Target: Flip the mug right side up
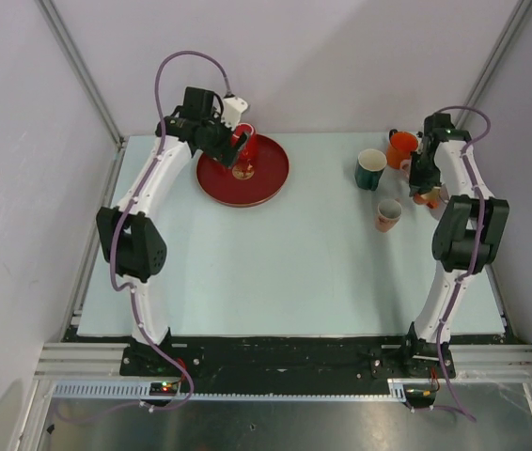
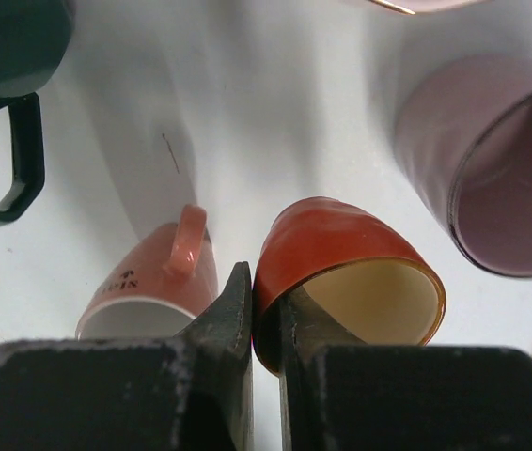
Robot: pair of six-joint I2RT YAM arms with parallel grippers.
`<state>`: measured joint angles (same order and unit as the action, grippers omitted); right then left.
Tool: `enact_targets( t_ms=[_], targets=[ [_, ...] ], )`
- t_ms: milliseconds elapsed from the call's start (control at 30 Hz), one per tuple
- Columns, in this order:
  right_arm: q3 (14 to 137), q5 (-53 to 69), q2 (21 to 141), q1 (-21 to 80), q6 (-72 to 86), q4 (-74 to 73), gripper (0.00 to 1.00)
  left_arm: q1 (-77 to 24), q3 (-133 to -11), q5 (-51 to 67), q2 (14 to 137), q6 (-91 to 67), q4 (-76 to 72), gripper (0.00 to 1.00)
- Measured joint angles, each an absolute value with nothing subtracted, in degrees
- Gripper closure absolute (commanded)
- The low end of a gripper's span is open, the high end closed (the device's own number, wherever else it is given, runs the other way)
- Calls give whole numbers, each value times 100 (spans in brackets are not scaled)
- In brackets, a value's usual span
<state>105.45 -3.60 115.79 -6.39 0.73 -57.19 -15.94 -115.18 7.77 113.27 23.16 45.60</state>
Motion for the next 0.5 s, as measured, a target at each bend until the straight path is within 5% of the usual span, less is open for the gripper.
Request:
enact_targets(
  t_ms=[500],
  targets=[
    [10864, -255, 12713, -602, -134, -5664, 88, -1299, -13253, 257, 13076, 3924, 4552, 0]
  ],
)
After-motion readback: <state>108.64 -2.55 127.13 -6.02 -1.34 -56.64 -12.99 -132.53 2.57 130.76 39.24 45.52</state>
